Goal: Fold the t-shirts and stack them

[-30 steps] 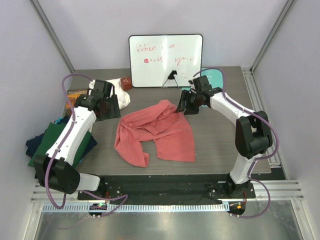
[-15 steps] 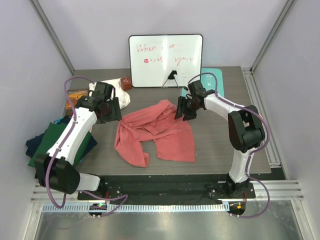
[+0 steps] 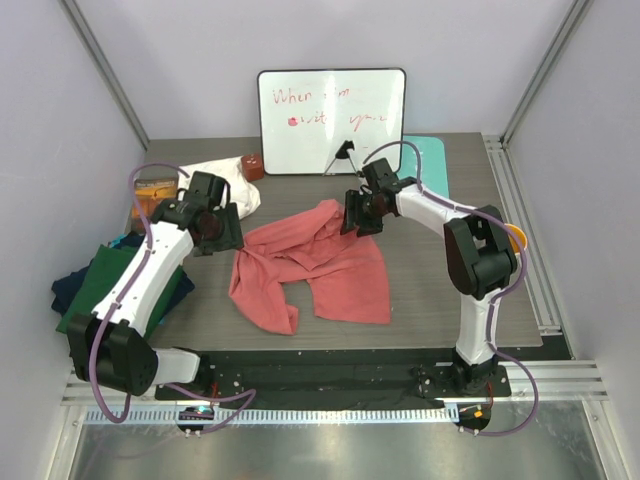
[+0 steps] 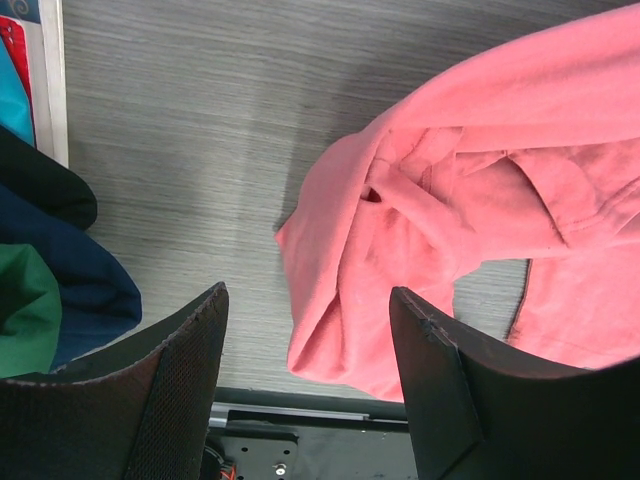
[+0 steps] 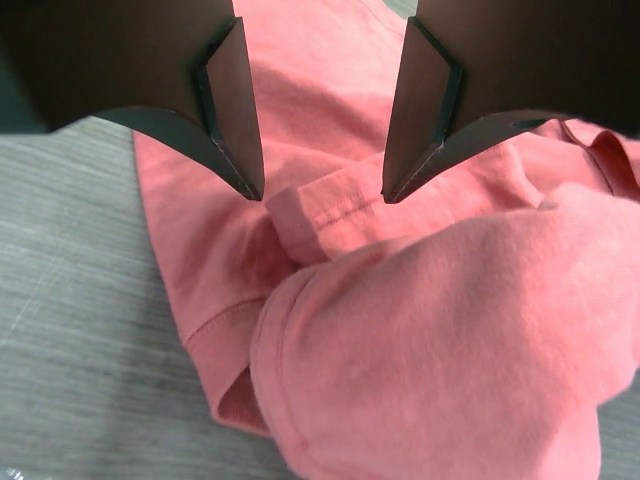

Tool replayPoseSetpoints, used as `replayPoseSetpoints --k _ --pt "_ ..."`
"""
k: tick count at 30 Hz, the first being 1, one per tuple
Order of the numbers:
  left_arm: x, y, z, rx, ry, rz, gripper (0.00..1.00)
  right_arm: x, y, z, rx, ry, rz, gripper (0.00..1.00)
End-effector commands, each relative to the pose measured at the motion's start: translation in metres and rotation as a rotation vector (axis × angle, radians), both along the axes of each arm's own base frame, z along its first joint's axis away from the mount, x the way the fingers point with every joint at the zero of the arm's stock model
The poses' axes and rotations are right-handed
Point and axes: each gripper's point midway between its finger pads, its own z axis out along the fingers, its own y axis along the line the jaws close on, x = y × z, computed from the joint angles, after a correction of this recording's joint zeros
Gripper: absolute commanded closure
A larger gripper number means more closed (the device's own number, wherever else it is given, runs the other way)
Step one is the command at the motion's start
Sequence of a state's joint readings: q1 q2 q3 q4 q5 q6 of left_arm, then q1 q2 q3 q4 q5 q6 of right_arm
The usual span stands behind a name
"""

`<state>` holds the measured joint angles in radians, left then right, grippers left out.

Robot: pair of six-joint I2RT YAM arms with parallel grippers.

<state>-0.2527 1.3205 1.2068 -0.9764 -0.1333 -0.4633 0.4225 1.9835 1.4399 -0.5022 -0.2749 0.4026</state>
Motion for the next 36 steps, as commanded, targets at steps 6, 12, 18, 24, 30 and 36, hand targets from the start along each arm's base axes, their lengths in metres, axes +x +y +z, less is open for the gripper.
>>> replayPoseSetpoints --k 6,12,18,24,30,36 --pt "0.003 -0.003 0.009 -0.032 -0.049 -0.001 0.34 0.022 0.002 -0.002 -0.022 -0.050 -0.018 0.44" --pt "0.003 -0.008 0.012 -0.062 -0.059 -0.010 0.34 0.022 0.000 -0.005 -0.032 -0.056 -0.017 0.91" --pt "-0.003 -0.038 0.009 -0.208 -0.032 -0.086 0.32 0.007 -0.002 0.014 0.007 -0.072 -0.027 0.99" --pt "-0.024 -0.067 -0.026 -0.221 0.087 -0.173 0.36 -0.006 0.003 0.035 0.060 -0.084 -0.020 0.99" --pt "-0.016 -0.084 -0.040 -0.194 0.075 -0.188 0.35 -0.008 0.010 0.044 0.102 -0.079 -0.014 0.99" --pt "-0.001 -0.094 -0.056 -0.125 0.116 -0.201 0.36 -0.010 0.013 0.044 0.118 -0.067 -0.013 0.99"
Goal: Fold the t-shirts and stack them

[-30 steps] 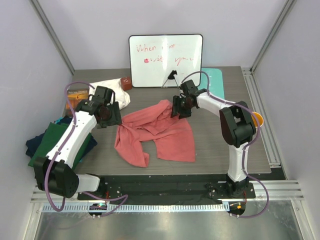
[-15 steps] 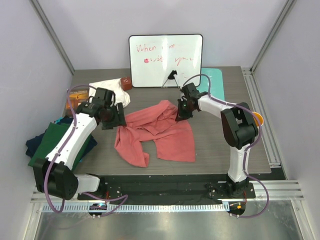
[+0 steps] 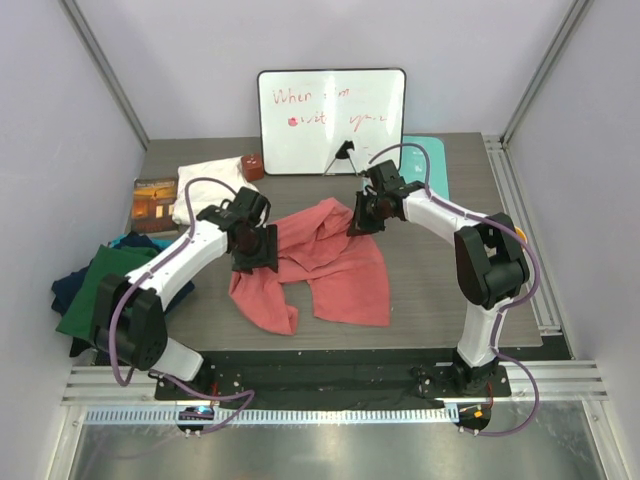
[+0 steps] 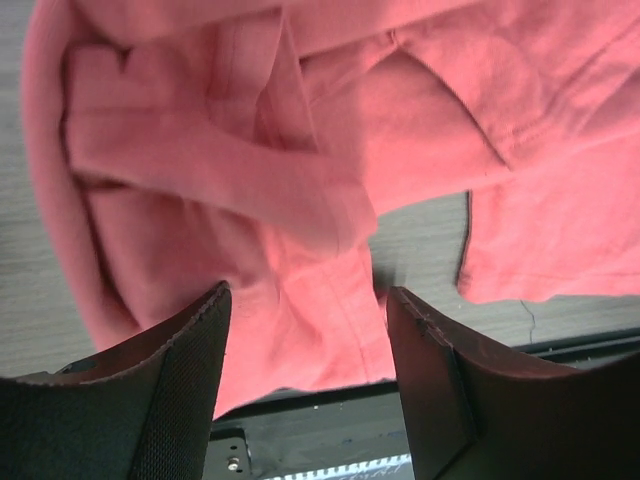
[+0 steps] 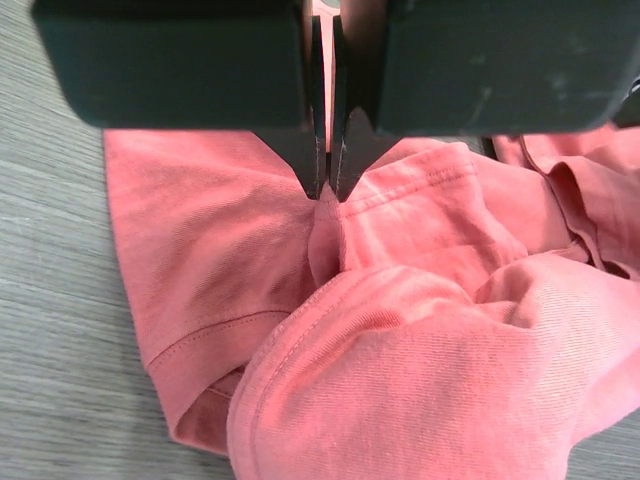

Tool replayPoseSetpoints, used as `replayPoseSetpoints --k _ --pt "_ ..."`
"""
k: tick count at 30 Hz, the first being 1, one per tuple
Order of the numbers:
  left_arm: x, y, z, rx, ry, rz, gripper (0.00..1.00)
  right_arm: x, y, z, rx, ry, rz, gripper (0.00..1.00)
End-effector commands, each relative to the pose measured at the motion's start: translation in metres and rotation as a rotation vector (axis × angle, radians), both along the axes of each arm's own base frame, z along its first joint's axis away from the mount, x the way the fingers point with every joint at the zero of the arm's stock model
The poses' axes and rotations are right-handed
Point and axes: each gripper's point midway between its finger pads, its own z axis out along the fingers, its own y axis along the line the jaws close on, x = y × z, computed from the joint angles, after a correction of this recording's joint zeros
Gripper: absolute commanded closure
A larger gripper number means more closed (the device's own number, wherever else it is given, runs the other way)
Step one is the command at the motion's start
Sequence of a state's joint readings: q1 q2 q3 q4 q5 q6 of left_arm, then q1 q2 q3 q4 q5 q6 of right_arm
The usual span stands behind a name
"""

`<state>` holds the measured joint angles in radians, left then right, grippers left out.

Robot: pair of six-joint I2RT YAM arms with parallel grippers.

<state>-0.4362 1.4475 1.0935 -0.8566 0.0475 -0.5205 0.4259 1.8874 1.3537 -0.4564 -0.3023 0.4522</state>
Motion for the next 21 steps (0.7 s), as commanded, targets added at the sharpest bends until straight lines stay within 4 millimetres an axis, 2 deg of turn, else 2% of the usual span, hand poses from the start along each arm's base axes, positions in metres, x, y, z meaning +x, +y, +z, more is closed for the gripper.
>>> replayPoseSetpoints --k 1,8,11,12,13,14,17,18,19,21 --pt "0.029 -0.009 0.002 0.039 -0.065 0.013 0.36 0.003 0.010 0.025 0.056 -0.049 0.010 0.99" --pt "0.042 -0.021 -0.015 0.059 -0.073 0.005 0.37 -0.004 0.008 0.022 0.056 -0.033 0.004 0.99" --pt "0.043 -0.024 -0.027 0.097 -0.051 0.005 0.48 -0.005 0.007 0.020 0.056 -0.027 0.002 0.99" --pt "0.043 -0.024 -0.029 0.105 -0.043 0.008 0.57 -0.006 0.007 0.019 0.055 -0.023 0.002 0.99" --pt "0.042 -0.026 -0.032 0.111 -0.035 0.002 0.60 -0.007 0.007 0.018 0.054 -0.022 0.002 0.99" --pt "0.041 -0.027 -0.032 0.111 -0.035 0.000 0.62 -0.007 0.006 0.018 0.053 -0.023 0.000 0.99" --pt "0.042 -0.028 -0.031 0.121 -0.045 -0.004 0.77 -0.009 0.005 0.015 0.051 -0.017 0.001 0.99" --pt "0.041 -0.027 -0.030 0.127 -0.043 -0.004 0.91 -0.009 0.006 0.015 0.051 -0.018 0.003 0.99" --pt "0.041 -0.027 -0.028 0.128 -0.047 -0.003 1.00 -0.010 0.005 0.014 0.049 -0.014 0.001 0.99" --pt "0.041 -0.026 -0.019 0.132 -0.052 -0.012 1.00 -0.010 0.005 0.015 0.053 -0.016 0.003 0.99"
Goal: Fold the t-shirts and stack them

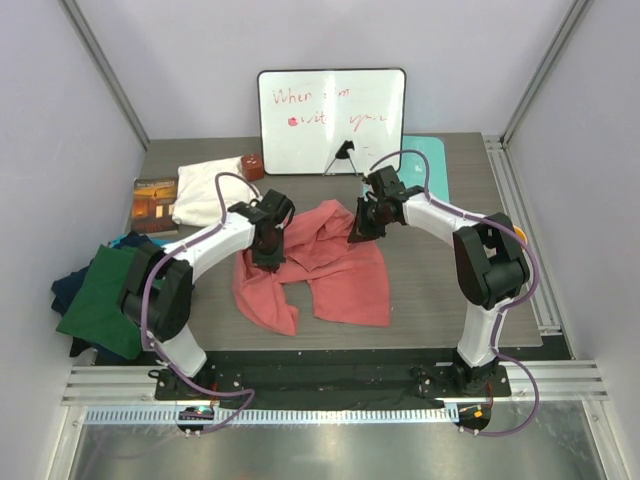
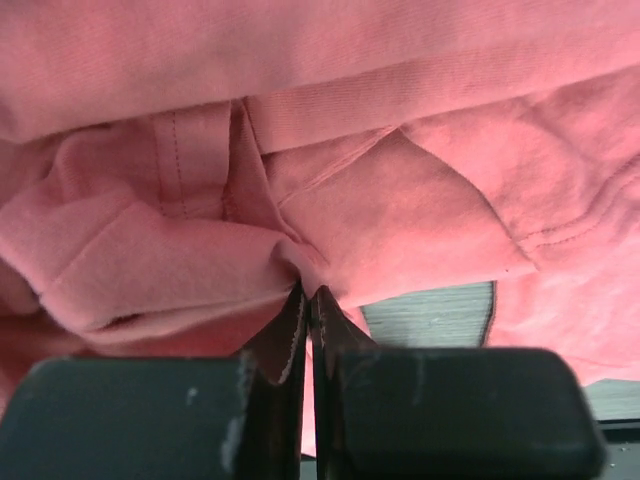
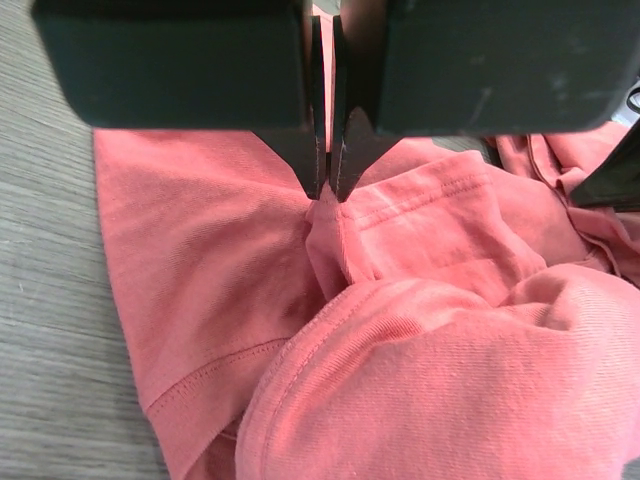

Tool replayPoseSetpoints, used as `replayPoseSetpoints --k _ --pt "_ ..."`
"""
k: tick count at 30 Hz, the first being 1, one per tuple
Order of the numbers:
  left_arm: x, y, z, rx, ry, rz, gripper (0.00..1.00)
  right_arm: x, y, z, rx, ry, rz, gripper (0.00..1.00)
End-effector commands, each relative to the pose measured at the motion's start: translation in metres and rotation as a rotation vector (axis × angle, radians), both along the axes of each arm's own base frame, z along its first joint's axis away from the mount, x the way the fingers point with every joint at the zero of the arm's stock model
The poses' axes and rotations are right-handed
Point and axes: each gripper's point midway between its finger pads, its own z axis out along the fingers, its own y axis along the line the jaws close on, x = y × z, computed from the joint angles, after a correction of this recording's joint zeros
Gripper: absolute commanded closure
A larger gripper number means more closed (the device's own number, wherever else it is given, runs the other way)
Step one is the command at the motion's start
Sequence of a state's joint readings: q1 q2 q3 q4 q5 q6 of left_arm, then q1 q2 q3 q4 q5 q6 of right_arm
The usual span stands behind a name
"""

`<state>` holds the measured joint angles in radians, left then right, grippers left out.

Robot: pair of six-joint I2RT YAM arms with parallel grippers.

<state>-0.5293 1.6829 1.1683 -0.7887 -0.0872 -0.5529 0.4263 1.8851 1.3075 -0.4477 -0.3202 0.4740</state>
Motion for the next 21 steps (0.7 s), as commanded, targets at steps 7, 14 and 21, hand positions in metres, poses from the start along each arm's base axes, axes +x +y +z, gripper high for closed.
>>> replayPoseSetpoints --k 7,14,21 --pt "0.034 0.016 0.114 0.031 -0.300 -0.018 1.00 -0.004 0.000 0.060 0.082 -0.098 -0.006 0.99" --pt "0.049 0.058 0.214 -0.136 -0.523 0.091 1.00 -0.007 -0.031 0.134 0.106 -0.241 -0.058 0.99" --pt "0.032 0.091 0.268 -0.103 -0.641 0.164 1.00 -0.014 -0.050 0.221 0.175 -0.410 -0.099 0.99"
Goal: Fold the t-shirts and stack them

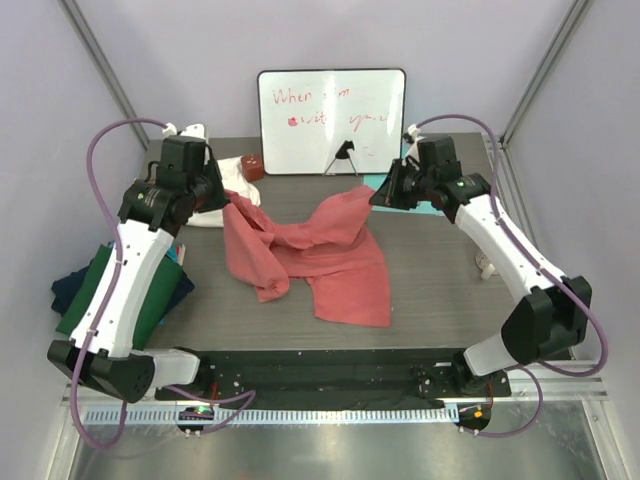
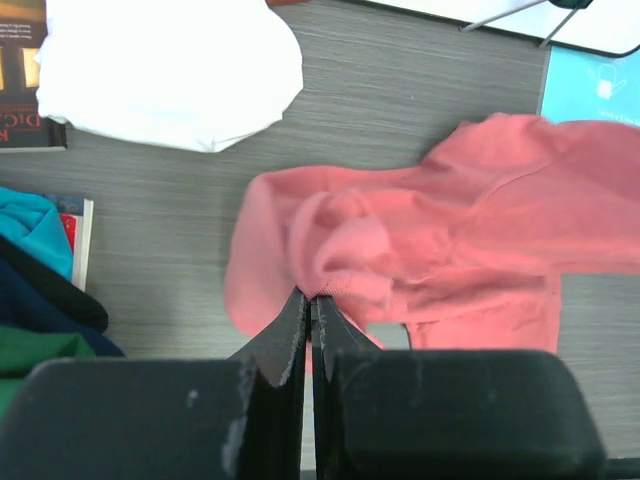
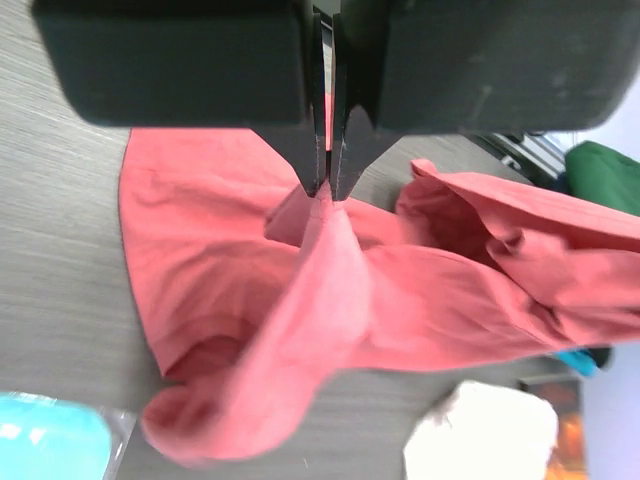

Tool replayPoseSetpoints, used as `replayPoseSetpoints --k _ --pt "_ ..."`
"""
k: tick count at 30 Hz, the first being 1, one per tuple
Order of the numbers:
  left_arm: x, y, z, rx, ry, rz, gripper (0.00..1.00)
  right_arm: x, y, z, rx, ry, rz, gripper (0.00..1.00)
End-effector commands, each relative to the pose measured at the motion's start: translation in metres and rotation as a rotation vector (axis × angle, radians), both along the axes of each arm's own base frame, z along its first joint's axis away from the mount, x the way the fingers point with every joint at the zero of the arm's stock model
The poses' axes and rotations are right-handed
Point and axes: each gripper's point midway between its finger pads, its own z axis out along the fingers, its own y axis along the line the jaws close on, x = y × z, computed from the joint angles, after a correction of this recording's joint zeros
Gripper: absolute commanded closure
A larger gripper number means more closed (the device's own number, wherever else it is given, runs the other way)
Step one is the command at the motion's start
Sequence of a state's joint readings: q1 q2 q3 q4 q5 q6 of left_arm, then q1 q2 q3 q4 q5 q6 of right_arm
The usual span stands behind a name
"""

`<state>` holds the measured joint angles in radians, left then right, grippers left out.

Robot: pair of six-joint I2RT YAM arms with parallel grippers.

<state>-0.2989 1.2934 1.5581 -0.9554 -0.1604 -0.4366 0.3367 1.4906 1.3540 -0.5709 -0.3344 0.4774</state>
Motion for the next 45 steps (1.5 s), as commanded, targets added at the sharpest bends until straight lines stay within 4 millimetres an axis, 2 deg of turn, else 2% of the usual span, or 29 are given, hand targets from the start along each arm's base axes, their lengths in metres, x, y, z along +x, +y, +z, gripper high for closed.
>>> replayPoseSetpoints --k 1,2,4,5,10,11,13,15,16,18,19,20,21,23,24,26,27,28,30,32,33,35,36,38,39,41,42,44,45 --pt "-0.020 0.014 0.033 0.019 -0.069 0.022 1.00 -0.010 -0.011 0.072 0.055 -0.151 -0.023 0.99" --pt "-0.027 0.019 0.051 0.010 -0.120 0.035 1.00 -0.016 -0.015 0.090 0.070 -0.194 -0.028 0.99" --pt "-0.034 0.030 0.069 0.009 -0.174 0.095 1.00 -0.021 -0.020 0.117 0.091 -0.259 -0.046 0.99" --pt "-0.040 0.035 0.088 -0.014 -0.225 0.118 1.00 -0.024 -0.023 0.129 0.101 -0.285 -0.056 0.99" --pt "-0.065 0.049 0.147 -0.111 -0.407 0.191 1.00 -0.056 -0.038 0.220 0.181 -0.514 -0.086 0.99" --pt "-0.071 0.053 0.157 -0.121 -0.440 0.203 1.00 -0.061 -0.041 0.233 0.185 -0.554 -0.092 0.99" --pt "-0.094 0.062 0.182 -0.146 -0.527 0.213 1.00 -0.081 -0.057 0.275 0.193 -0.679 -0.132 0.99" --pt "-0.114 0.071 0.200 -0.151 -0.587 0.223 1.00 -0.096 -0.070 0.303 0.199 -0.767 -0.173 0.99" --pt "-0.125 0.076 0.215 -0.161 -0.631 0.224 1.00 -0.113 -0.084 0.332 0.208 -0.852 -0.218 0.99" --pt "-0.142 0.083 0.229 -0.161 -0.678 0.227 1.00 -0.129 -0.096 0.357 0.219 -0.923 -0.258 0.99" --pt "-0.152 0.086 0.242 -0.173 -0.720 0.227 1.00 -0.146 -0.106 0.382 0.237 -0.986 -0.288 0.99" --pt "-0.158 0.089 0.248 -0.175 -0.736 0.229 1.00 -0.150 -0.116 0.393 0.226 -1.015 -0.330 0.99" --pt "-0.167 0.091 0.259 -0.187 -0.772 0.226 1.00 -0.169 -0.125 0.415 0.238 -1.071 -0.348 0.99" --pt "-0.174 0.092 0.268 -0.199 -0.803 0.216 1.00 -0.177 -0.139 0.429 0.211 -1.112 -0.401 0.99" --pt "-0.178 0.092 0.273 -0.206 -0.818 0.210 1.00 -0.194 -0.145 0.445 0.227 -1.163 -0.412 0.99" --pt "-0.185 0.094 0.276 -0.210 -0.837 0.206 1.00 -0.205 -0.154 0.459 0.235 -1.202 -0.443 0.99" --pt "-0.186 0.094 0.274 -0.202 -0.834 0.201 1.00 -0.221 -0.160 0.471 0.259 -1.241 -0.455 0.99" --pt "-0.185 0.094 0.270 -0.193 -0.820 0.201 1.00 -0.227 -0.164 0.476 0.270 -1.257 -0.468 0.99" --pt "-0.180 0.092 0.260 -0.176 -0.781 0.199 1.00 -0.227 -0.164 0.482 0.281 -1.266 -0.473 0.99" --pt "-0.170 0.088 0.246 -0.159 -0.719 0.194 1.00 -0.215 -0.159 0.476 0.274 -1.234 -0.463 0.99" --pt "-0.161 0.084 0.235 -0.152 -0.680 0.187 1.00 -0.195 -0.149 0.462 0.263 -1.180 -0.440 0.99" --pt "-0.145 0.074 0.221 -0.150 -0.622 0.164 1.00 -0.171 -0.134 0.445 0.252 -1.111 -0.399 0.99" --pt "-0.134 0.069 0.209 -0.142 -0.579 0.156 1.00 -0.145 -0.122 0.423 0.234 -1.033 -0.379 0.99" --pt "-0.119 0.056 0.194 -0.145 -0.522 0.118 1.00 -0.122 -0.106 0.399 0.217 -0.954 -0.330 0.99" --pt "-0.103 0.047 0.176 -0.134 -0.456 0.103 1.00 -0.100 -0.098 0.373 0.186 -0.883 -0.322 0.99" --pt "-0.086 0.032 0.155 -0.144 -0.384 0.063 1.00 -0.068 -0.091 0.336 0.136 -0.779 -0.333 0.99" --pt "-0.072 0.025 0.128 -0.127 -0.307 0.053 1.00 -0.051 -0.087 0.306 0.098 -0.709 -0.334 0.99" --pt "-0.058 0.016 0.107 -0.134 -0.273 0.037 1.00 -0.028 -0.081 0.275 0.053 -0.645 -0.330 0.99" --pt "-0.053 0.011 0.074 -0.128 -0.206 0.023 1.00 -0.015 -0.084 0.251 0.011 -0.597 -0.358 0.99"
